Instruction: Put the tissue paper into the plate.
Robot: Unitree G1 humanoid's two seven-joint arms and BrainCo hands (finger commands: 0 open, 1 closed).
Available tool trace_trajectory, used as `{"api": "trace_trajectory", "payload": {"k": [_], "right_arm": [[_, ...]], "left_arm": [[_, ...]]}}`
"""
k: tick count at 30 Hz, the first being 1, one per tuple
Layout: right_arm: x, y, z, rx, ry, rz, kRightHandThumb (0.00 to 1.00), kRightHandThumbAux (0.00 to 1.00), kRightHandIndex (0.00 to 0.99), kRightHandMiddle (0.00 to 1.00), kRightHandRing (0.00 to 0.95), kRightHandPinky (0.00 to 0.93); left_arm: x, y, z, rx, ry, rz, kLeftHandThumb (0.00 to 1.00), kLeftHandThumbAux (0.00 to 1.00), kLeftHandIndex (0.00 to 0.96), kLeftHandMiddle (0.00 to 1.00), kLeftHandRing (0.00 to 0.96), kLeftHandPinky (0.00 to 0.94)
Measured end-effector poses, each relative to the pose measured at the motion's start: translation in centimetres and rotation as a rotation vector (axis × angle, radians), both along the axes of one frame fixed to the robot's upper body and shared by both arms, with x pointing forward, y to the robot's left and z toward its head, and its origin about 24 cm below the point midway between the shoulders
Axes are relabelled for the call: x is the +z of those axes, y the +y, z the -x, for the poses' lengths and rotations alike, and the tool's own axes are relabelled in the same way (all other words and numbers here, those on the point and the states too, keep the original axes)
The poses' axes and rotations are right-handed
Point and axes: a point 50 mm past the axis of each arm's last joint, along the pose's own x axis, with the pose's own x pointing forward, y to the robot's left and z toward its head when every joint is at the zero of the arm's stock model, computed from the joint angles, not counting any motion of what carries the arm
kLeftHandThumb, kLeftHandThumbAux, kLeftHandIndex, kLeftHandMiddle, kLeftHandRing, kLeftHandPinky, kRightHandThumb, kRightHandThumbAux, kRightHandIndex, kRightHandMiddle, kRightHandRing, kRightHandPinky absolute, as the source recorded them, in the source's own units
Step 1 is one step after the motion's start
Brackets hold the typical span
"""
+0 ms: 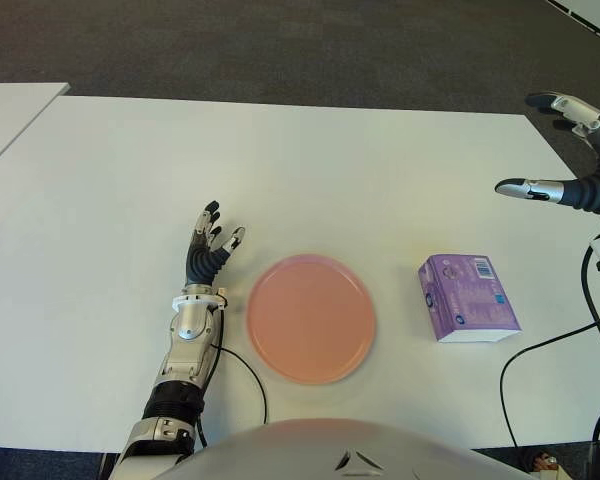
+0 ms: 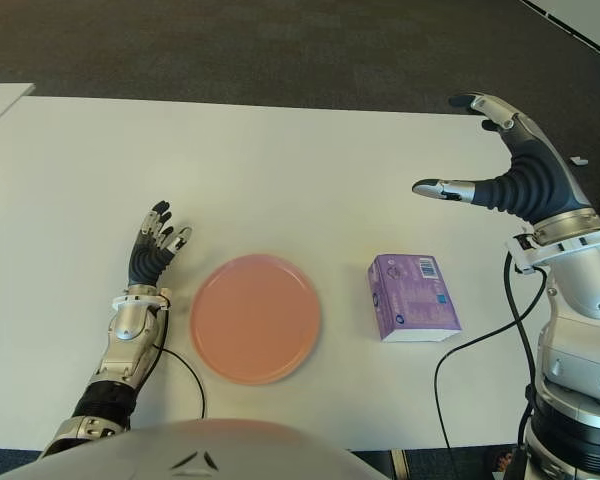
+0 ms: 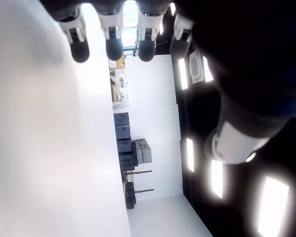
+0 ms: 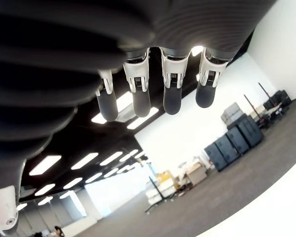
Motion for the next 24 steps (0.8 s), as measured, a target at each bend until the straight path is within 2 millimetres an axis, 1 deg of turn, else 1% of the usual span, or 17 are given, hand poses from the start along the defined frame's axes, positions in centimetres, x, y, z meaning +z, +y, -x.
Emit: {"api": "trace_trajectory", "payload": {"k": [2, 5, 8, 12, 16, 19, 24], "right_arm": [[-0.4, -0.4, 0.9, 0.011, 0.045, 0.075, 0.127, 0.463, 0.047, 0.045, 0.03, 0.001], [-1.2, -0.8, 2.1, 0.044, 0.156, 0.201, 0.112, 0.417, 0.015, 0.014, 0.009, 0.0], [-2.4, -1.1, 3.5, 0.094, 0.299, 0.33, 0.1, 0.385, 0.004, 0.004, 0.003, 0.0], [-3.6, -1.2, 5.3, 0.18, 0.48, 0.504, 0.091, 0.359, 0.001, 0.001, 0.0, 0.0], [-4.5, -1.2, 6.7, 0.273, 0.622, 0.651, 0.086, 0.346, 0.0, 0.0, 0.0, 0.0], [-4.8, -1.3, 7.2, 0.306, 0.662, 0.695, 0.08, 0.342, 0.0, 0.0, 0.0, 0.0], [-5.0, -1.3, 7.6, 0.331, 0.689, 0.726, 0.08, 0.353, 0.0, 0.0, 0.0, 0.0]], "left_arm": [[0.2, -0.2, -0.2, -0.008, -0.006, 0.002, 0.149, 0.638, 0.019, 0.027, 0.016, 0.039], [0.2, -0.2, -0.2, -0.006, -0.012, 0.001, 0.152, 0.635, 0.019, 0.026, 0.015, 0.037], [0.2, 0.1, -0.2, 0.001, -0.012, 0.0, 0.146, 0.638, 0.017, 0.026, 0.013, 0.031], [0.2, 0.2, -0.2, 0.004, -0.006, -0.002, 0.137, 0.64, 0.014, 0.025, 0.011, 0.026], [-0.1, 0.1, 0.0, 0.004, 0.013, -0.006, 0.128, 0.642, 0.012, 0.024, 0.01, 0.024], [-0.3, 0.2, 0.1, 0.009, 0.027, -0.008, 0.123, 0.645, 0.01, 0.024, 0.01, 0.025], [-0.3, 0.4, 0.3, 0.02, 0.028, -0.011, 0.119, 0.644, 0.012, 0.027, 0.013, 0.03]]}}
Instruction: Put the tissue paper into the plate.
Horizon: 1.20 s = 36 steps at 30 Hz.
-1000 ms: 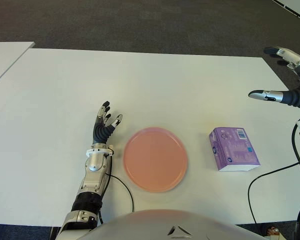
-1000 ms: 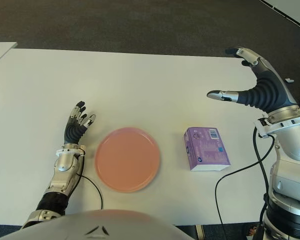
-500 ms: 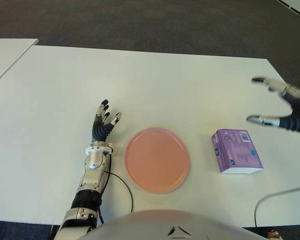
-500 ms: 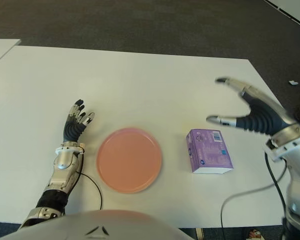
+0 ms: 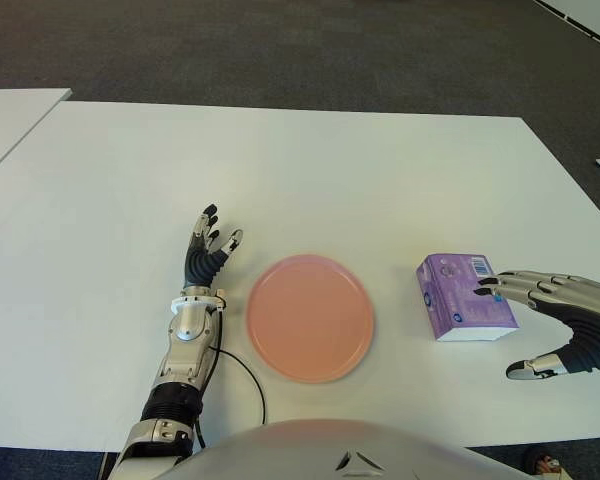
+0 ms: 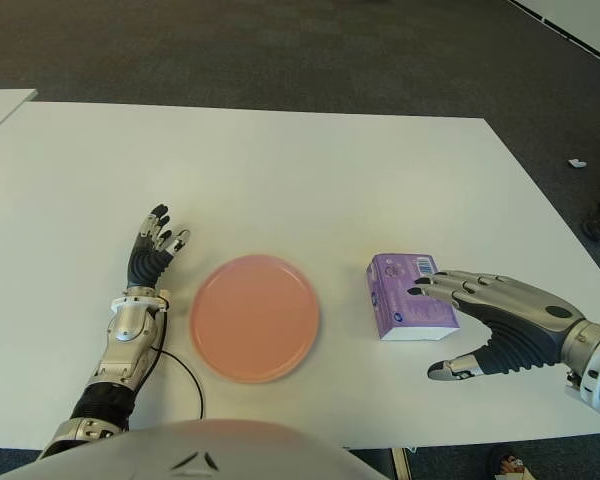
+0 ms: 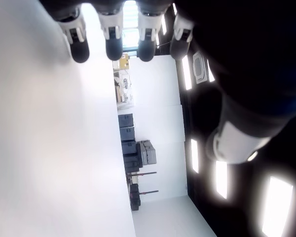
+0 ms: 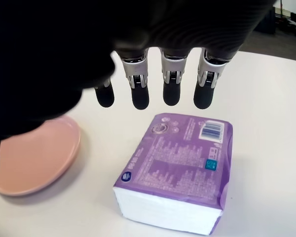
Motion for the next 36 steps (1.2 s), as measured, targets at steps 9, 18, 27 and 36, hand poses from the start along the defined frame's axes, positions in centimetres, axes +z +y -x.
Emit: {"api": "trace_trajectory", "payload": {"k": [9, 18, 27, 36], "right_arm": [[-0.13, 0.13, 0.13, 0.026, 0.011, 0.036, 0.084, 0.362, 0.0, 0.0, 0.0, 0.0], [-0.46, 0.14, 0.38, 0.033, 0.023, 0.066, 0.078, 0.352, 0.0, 0.0, 0.0, 0.0], [-0.79, 0.16, 0.71, 0.023, 0.036, 0.071, 0.076, 0.349, 0.0, 0.0, 0.0, 0.0], [-0.81, 0.13, 0.62, 0.014, 0.015, 0.074, 0.099, 0.367, 0.0, 0.0, 0.0, 0.0]], "left_arm": [[0.24, 0.17, -0.01, 0.004, -0.01, -0.005, 0.119, 0.636, 0.012, 0.03, 0.017, 0.037], [0.2, 0.57, 0.11, 0.015, -0.007, -0.009, 0.124, 0.631, 0.013, 0.023, 0.012, 0.026], [0.1, 0.9, 0.23, 0.024, -0.001, -0.014, 0.119, 0.627, 0.014, 0.021, 0.009, 0.027], [0.12, 0.98, 0.14, 0.028, -0.006, -0.008, 0.123, 0.642, 0.015, 0.032, 0.021, 0.043]]}}
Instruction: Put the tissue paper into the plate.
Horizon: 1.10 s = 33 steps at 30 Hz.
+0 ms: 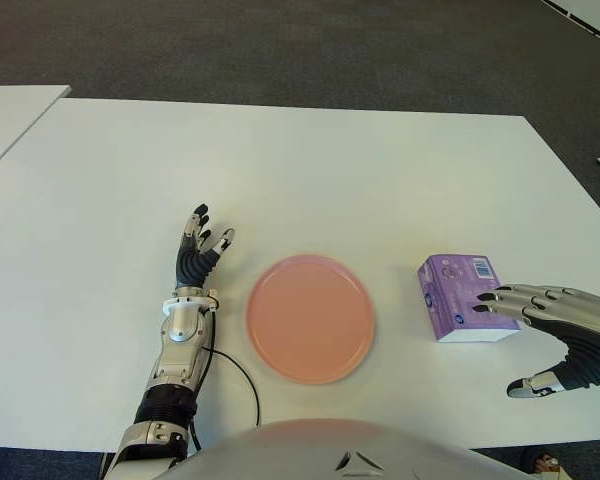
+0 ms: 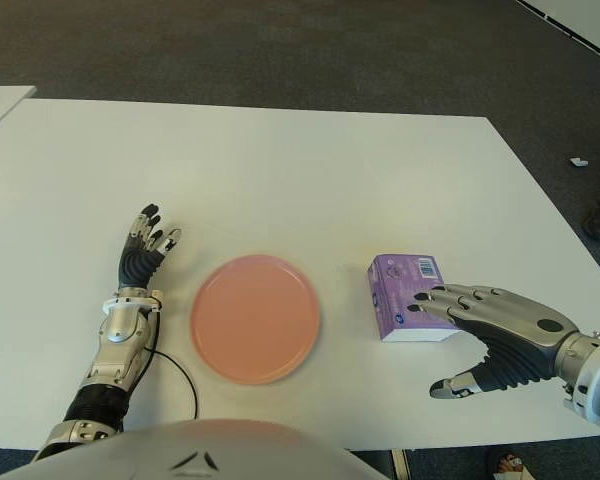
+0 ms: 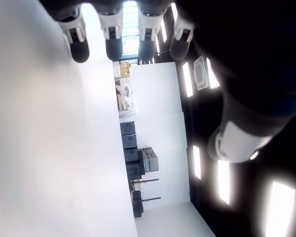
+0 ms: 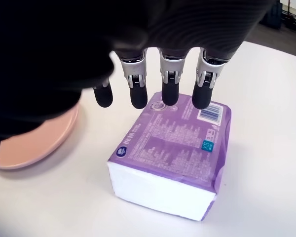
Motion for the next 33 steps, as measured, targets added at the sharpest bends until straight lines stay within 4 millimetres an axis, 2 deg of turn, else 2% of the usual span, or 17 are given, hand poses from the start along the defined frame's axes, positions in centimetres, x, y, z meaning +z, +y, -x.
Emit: {"api": "trace_trajectory", "payload": {"k": [9, 17, 33], "right_arm": [[0.4, -0.3, -0.6, -0.033, -0.124, -0.072, 0.116, 0.397, 0.0, 0.0, 0.0, 0.0], [2.3, -0.7, -1.0, -0.066, -0.182, -0.103, 0.088, 0.414, 0.0, 0.0, 0.0, 0.0], [1.3, -1.6, -1.3, -0.088, -0.189, -0.1, 0.056, 0.414, 0.0, 0.0, 0.0, 0.0]], "left_arm": [[0.0, 0.0, -0.2, 0.003, -0.003, -0.001, 0.119, 0.637, 0.021, 0.041, 0.03, 0.053], [0.0, 0.1, -0.2, 0.011, -0.001, 0.0, 0.117, 0.63, 0.023, 0.039, 0.029, 0.058], [0.0, 0.1, -0.2, 0.023, 0.011, -0.027, 0.08, 0.611, 0.023, 0.028, 0.017, 0.039]]}}
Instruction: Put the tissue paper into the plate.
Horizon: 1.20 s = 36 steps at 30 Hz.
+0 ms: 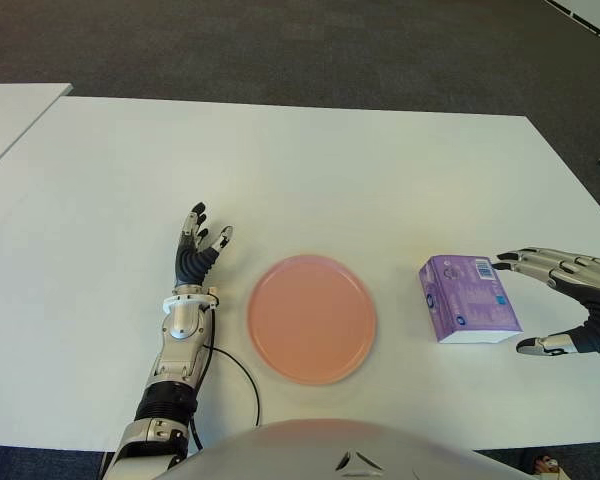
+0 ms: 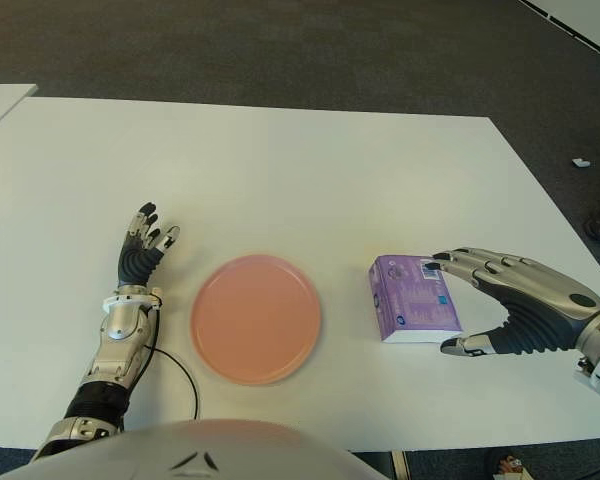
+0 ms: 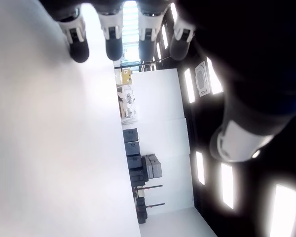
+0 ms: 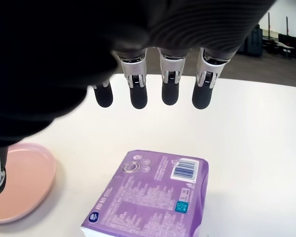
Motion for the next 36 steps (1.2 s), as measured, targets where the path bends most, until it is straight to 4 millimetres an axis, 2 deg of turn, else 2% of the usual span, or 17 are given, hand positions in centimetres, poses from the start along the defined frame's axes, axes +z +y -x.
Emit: {"api": "trace_trajectory", "payload": {"k": [12, 29, 36], "right_arm": [[-1.1, -0.5, -0.6, -0.026, -0.006, -0.026, 0.051, 0.409, 0.0, 0.0, 0.0, 0.0], [-6.7, -0.7, -2.9, -0.012, 0.0, -0.034, 0.113, 0.43, 0.0, 0.0, 0.0, 0.0], [-7.3, -0.9, -3.2, -0.004, -0.031, -0.053, 0.122, 0.418, 0.0, 0.0, 0.0, 0.0]], "left_arm": [[0.0, 0.1, 0.1, 0.007, 0.003, -0.011, 0.082, 0.639, 0.021, 0.025, 0.012, 0.027], [0.0, 0.0, 0.1, 0.009, -0.007, -0.008, 0.076, 0.638, 0.025, 0.028, 0.017, 0.041], [0.0, 0.0, 0.1, 0.013, -0.014, -0.008, 0.076, 0.625, 0.023, 0.022, 0.01, 0.033]]}}
